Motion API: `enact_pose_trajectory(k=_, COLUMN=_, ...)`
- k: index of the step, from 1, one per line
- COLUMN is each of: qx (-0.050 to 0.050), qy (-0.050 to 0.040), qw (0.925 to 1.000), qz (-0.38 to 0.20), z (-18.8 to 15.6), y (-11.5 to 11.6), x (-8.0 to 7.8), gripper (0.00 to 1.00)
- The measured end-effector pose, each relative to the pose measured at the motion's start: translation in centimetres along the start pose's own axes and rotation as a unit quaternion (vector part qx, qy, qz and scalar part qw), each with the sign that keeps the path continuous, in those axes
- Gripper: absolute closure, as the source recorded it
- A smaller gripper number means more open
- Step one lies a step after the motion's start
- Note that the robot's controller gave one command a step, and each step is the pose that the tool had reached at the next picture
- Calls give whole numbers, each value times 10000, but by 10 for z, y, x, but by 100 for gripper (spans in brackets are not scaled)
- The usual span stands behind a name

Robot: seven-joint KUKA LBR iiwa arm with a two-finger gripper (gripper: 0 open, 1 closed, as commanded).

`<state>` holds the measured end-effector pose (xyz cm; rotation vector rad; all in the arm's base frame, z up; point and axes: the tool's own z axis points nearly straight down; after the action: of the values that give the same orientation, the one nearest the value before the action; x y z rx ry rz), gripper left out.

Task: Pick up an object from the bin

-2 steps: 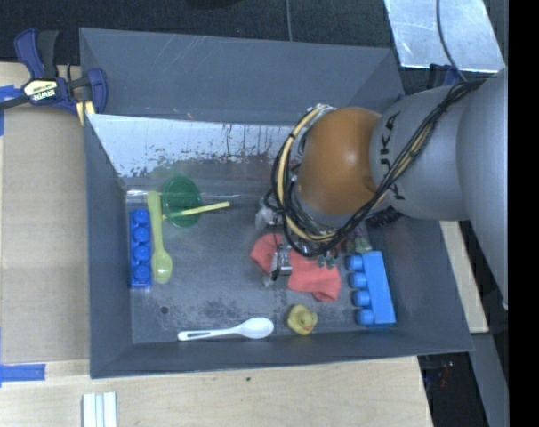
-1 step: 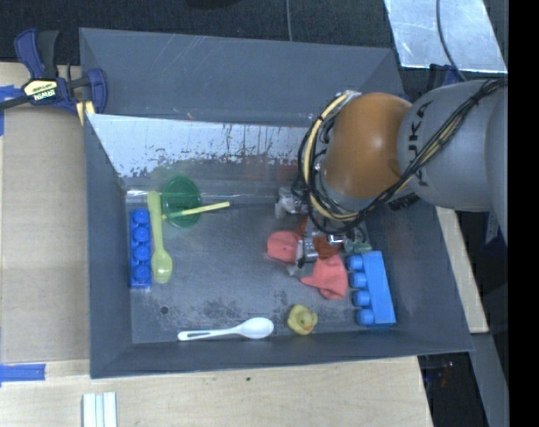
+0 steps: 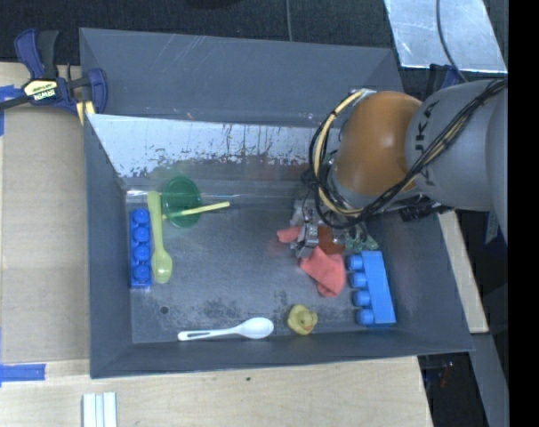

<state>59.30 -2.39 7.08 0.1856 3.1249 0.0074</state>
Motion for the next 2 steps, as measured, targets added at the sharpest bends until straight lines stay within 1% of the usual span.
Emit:
enact_pose_trajectory(k=1, qx=0, qy=0, qw=10000, qz=1, z=0, y=0, x=0, gripper=100)
enact_pose_trajectory(k=2, qx=4, qy=21, qw=9999, qz=118, z=-59, y=2, x=11, gripper=100)
